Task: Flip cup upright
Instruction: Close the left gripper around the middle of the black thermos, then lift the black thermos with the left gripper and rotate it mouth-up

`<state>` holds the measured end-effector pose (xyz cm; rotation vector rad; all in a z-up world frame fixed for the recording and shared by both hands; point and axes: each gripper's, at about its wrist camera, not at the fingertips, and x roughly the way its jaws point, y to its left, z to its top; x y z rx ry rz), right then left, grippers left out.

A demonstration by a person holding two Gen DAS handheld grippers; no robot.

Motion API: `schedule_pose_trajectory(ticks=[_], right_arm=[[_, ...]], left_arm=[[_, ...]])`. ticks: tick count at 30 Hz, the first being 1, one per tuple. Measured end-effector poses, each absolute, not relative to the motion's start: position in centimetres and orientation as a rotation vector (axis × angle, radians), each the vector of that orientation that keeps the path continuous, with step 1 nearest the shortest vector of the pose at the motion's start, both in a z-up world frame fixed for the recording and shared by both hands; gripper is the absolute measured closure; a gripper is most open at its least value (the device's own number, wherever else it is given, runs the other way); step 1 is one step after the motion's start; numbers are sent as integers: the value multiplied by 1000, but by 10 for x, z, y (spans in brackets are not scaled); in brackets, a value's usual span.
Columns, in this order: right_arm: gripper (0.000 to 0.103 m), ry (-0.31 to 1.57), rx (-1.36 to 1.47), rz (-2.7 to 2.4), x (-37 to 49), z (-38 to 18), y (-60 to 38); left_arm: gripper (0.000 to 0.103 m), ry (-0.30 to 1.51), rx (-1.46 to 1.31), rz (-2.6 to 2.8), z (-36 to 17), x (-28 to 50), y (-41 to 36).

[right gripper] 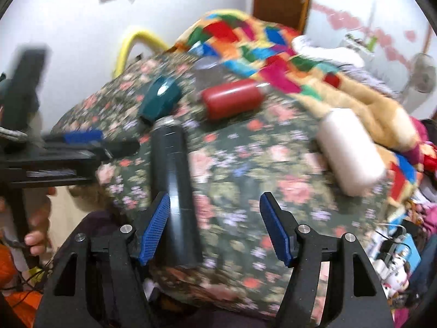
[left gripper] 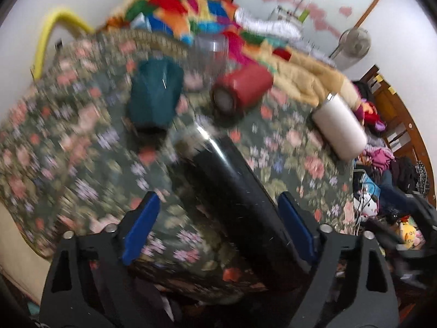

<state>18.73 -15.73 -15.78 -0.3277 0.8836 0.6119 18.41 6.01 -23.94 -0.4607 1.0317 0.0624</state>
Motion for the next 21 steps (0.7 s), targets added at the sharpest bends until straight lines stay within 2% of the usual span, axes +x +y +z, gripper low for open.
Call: schedule_pose_trajectory(ticks=[2, 13, 15, 17, 21], right_arm=[[37, 868, -304, 569, 187, -155, -175], [37, 849, -170, 465, 189, -158, -225], [37, 842, -152, 461, 186, -160, -229], [37, 839, -135, 463, 183, -160, -233], [37, 840, -104, 460, 181, -163, -235]], left_arm=[[23, 1082, -467, 63, -253, 192, 52], [26, 1216, -429, 124, -292, 232, 32], [26, 1223, -378, 131, -291, 240, 27], [34, 1225, -327, 144, -290, 247, 23], [35, 1223, -258, 126, -284, 255, 12]])
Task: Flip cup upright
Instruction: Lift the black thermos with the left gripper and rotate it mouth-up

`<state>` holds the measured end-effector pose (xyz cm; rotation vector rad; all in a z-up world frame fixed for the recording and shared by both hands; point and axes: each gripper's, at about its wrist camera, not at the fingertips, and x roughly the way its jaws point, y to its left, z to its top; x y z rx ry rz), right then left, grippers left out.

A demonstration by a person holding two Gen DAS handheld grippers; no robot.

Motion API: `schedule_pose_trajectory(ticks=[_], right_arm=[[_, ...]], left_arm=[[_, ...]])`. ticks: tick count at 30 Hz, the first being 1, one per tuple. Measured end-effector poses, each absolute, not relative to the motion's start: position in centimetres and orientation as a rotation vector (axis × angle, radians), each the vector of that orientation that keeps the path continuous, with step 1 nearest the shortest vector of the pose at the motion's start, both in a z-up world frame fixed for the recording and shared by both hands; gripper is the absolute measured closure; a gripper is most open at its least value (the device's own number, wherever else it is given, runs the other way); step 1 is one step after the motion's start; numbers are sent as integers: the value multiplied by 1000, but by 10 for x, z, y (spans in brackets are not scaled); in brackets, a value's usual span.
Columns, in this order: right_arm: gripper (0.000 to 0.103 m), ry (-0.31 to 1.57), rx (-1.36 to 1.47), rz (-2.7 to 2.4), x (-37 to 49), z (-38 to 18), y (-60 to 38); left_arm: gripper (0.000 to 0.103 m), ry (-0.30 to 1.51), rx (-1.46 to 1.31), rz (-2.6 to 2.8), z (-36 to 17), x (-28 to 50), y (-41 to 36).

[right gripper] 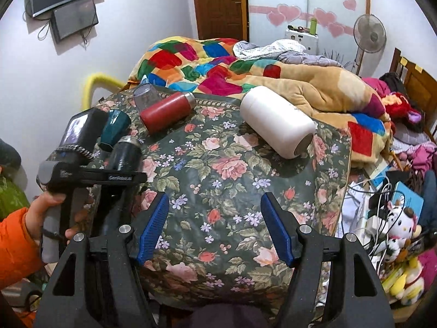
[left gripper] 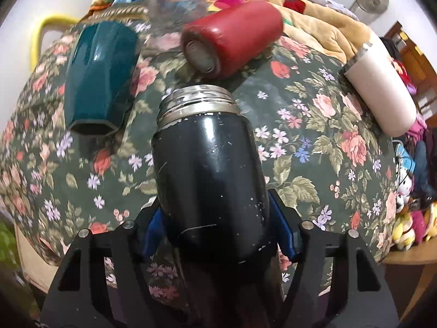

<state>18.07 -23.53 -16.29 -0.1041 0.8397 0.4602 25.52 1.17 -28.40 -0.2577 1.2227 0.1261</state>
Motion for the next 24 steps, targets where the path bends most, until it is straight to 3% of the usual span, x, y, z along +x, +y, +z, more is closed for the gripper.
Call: schedule_pose_trajectory(ticks=[13, 24], right_arm=[[37, 816, -82, 479, 170, -153, -231], [37, 796, -30, 471, 173, -144, -233]], left_arm=[[39, 870, -128, 7, -161, 222, -29], [39, 772, -29, 12, -137, 255, -42]])
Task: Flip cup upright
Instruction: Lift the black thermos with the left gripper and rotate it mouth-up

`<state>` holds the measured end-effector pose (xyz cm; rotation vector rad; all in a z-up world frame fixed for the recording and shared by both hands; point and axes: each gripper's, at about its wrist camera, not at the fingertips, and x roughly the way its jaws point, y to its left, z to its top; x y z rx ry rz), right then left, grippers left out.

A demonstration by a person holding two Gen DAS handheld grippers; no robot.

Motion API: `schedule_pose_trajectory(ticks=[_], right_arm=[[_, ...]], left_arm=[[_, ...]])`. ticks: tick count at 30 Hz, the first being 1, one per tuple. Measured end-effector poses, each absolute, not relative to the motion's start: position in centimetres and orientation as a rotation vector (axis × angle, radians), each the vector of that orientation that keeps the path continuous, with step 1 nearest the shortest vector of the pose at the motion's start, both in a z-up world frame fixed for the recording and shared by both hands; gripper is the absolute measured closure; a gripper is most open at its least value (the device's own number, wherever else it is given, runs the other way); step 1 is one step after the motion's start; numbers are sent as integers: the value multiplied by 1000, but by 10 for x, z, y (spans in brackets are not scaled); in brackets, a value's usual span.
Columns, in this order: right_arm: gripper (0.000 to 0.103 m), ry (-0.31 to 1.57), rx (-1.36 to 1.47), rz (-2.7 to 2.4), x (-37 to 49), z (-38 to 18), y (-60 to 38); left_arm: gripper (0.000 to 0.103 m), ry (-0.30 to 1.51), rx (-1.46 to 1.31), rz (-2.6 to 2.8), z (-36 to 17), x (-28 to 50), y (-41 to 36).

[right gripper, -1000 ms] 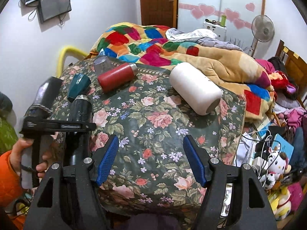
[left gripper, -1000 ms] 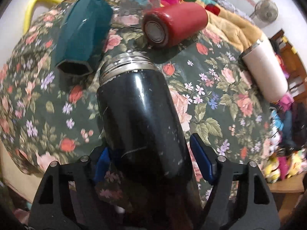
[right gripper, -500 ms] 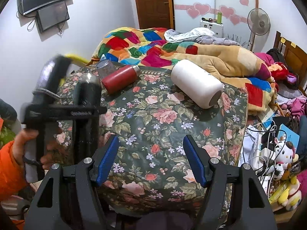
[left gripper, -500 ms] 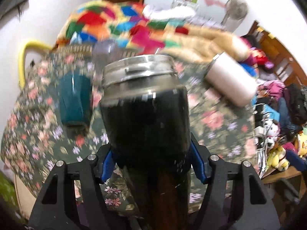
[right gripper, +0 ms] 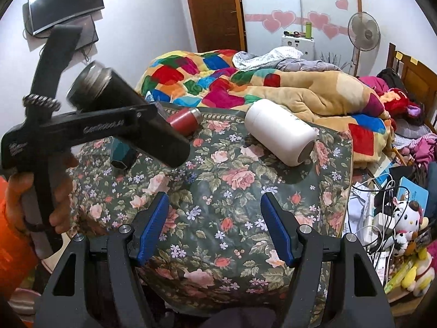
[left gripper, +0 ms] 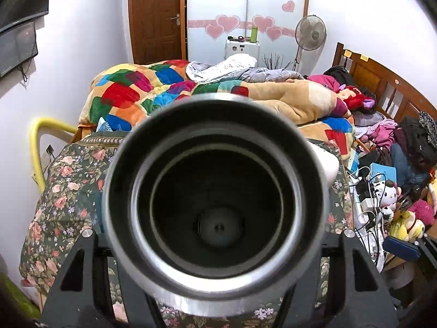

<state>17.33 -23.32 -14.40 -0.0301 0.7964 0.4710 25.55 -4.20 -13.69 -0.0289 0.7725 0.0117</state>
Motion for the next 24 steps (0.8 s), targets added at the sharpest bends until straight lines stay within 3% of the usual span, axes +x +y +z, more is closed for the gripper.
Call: schedule_pose_trajectory(ticks=[13, 24], right_arm=[[37, 809, -53, 475, 173, -150, -226], [37, 799, -45, 473, 164, -142, -225]], left_arm=[[39, 863, 21, -21, -179, 247, -55], [39, 885, 15, -41, -179, 234, -51]])
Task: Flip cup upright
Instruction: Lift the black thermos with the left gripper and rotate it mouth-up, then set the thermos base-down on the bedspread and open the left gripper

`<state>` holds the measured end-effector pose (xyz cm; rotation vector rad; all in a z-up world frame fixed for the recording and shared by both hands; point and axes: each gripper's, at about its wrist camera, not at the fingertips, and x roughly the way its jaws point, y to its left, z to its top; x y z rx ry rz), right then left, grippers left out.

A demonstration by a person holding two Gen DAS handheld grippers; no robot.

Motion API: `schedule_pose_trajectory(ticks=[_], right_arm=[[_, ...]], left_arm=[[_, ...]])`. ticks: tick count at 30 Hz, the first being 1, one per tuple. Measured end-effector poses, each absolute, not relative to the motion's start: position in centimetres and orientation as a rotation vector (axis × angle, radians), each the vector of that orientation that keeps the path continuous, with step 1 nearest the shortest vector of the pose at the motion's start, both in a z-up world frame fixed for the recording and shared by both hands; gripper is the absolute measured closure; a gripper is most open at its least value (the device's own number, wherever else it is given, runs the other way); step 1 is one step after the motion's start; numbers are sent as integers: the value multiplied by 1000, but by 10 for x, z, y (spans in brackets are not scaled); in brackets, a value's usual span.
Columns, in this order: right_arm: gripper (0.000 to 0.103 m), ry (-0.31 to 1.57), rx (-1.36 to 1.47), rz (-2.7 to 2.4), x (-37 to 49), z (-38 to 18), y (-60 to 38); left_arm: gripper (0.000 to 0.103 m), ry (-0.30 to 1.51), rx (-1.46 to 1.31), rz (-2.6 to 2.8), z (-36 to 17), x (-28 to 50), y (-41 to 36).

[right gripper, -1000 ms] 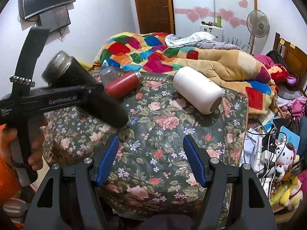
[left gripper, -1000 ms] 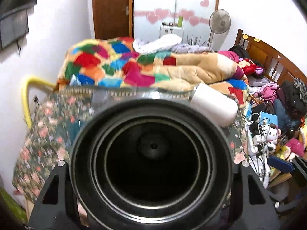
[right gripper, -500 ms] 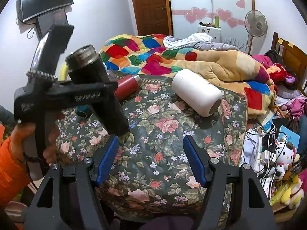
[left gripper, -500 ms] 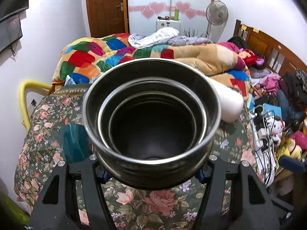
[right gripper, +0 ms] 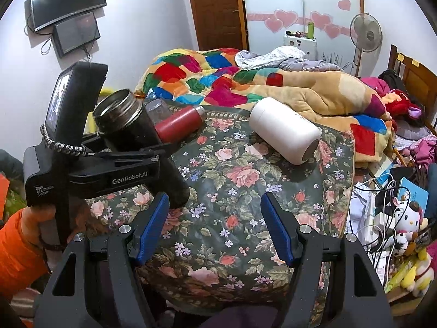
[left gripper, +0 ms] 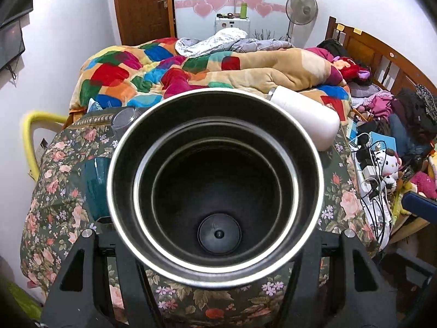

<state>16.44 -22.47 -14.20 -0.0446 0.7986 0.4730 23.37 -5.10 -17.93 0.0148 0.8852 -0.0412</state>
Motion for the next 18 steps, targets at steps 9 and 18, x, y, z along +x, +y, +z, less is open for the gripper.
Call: schedule_pose_trajectory(ticks=[9, 18], right_arm=[[37, 715, -33, 471, 141, -108, -226], [37, 481, 32, 451, 94, -39, -231]], left_arm=[[35, 780, 47, -87, -130, 183, -48], [27, 423, -17, -58, -27, 88, -17]])
